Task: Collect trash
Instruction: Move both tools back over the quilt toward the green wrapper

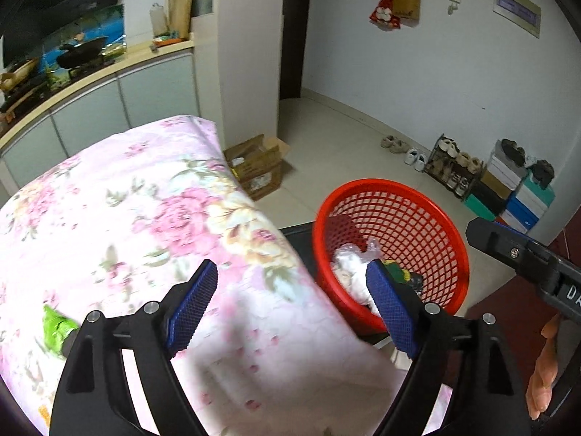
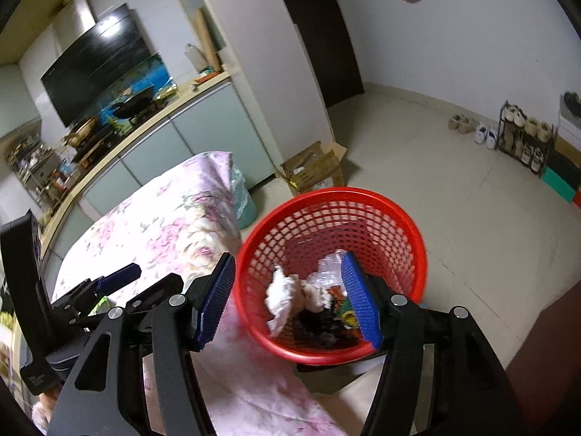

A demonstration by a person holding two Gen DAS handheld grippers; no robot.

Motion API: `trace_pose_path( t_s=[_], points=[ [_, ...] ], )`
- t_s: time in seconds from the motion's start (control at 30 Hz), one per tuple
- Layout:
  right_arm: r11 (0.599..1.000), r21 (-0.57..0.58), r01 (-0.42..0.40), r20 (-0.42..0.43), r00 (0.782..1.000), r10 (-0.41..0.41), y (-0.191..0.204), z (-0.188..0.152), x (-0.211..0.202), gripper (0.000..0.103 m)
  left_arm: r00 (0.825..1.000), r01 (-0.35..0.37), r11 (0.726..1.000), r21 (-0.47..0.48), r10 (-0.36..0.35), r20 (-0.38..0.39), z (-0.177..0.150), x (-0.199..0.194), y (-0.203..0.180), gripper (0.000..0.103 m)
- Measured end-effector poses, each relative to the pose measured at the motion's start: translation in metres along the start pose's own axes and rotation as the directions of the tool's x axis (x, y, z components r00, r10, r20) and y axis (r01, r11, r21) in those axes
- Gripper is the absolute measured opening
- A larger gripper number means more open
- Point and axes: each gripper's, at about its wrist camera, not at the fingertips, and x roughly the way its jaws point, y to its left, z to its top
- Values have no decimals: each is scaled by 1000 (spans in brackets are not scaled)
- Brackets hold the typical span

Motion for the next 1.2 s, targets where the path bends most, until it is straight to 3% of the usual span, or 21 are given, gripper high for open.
trace_pose_path(
  t_s=[0.73,1.03,1.2],
  points=[
    [982,-162,-94,-56,995,86,86,-30,12,62,993,-113,985,-130,115,15,-35,-50,77,81],
    [968,-201,-152,-92,986,136,115,-38,20,63,979,-192,953,-234,201,14,-50,-83,141,82],
    [964,-203,-170,-103,983,152,120,-40,21,63,964,-254,923,-290,267,7,-57,-99,188,84]
  ],
)
